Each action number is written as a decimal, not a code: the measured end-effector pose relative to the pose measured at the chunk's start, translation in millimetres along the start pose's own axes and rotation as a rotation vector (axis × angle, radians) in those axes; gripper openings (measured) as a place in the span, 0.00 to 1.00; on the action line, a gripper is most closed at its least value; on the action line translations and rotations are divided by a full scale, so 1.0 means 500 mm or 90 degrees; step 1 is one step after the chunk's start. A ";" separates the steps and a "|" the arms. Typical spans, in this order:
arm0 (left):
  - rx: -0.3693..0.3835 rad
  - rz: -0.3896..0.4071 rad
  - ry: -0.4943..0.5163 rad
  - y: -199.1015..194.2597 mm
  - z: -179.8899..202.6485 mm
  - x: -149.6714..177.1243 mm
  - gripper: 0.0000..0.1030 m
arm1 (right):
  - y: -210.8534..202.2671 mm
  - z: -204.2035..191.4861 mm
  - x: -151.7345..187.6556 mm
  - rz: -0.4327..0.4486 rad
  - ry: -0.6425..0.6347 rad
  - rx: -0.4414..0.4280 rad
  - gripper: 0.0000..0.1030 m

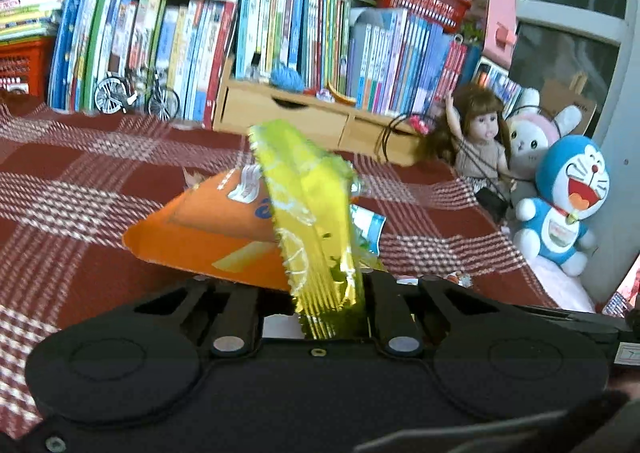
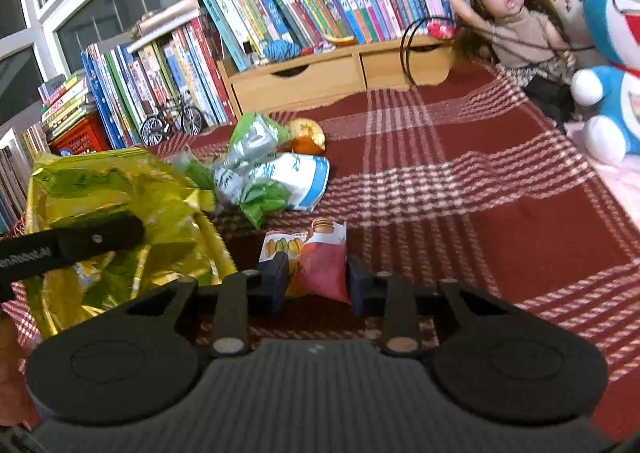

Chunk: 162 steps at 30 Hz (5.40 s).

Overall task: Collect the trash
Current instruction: 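Grasp the gold foil bag with the left tool while the right tool grasps the pink snack packet, then lift both held items and carry them toward the black trash bag, then lower both tools into the black trash bag and open both to drop items, then raise both empty tools back over the table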

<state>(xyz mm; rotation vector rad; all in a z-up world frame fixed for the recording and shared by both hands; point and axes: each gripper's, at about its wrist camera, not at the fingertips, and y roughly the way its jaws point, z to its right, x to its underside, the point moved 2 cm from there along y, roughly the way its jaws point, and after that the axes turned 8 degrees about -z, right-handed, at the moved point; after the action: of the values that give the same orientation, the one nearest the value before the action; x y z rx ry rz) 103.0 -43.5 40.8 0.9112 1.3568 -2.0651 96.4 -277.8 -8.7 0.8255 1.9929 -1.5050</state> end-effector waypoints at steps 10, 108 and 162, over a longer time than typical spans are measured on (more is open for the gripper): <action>0.064 0.031 -0.002 -0.073 -0.006 -0.020 0.19 | -0.054 -0.010 -0.009 0.044 -0.018 0.016 0.34; -0.134 -0.423 0.138 -0.117 -0.060 0.650 0.16 | -0.008 -0.108 0.518 -0.352 -0.205 -0.153 0.31; -0.151 0.009 0.110 -0.103 0.061 0.227 1.00 | -0.054 -0.074 -0.046 0.032 -0.210 -0.044 0.82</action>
<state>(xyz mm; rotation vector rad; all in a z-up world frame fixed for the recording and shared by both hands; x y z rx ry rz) -15.4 -57.8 -6.7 1.0088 1.6389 -1.8001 91.5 -251.5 34.7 0.5522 1.7562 -1.4308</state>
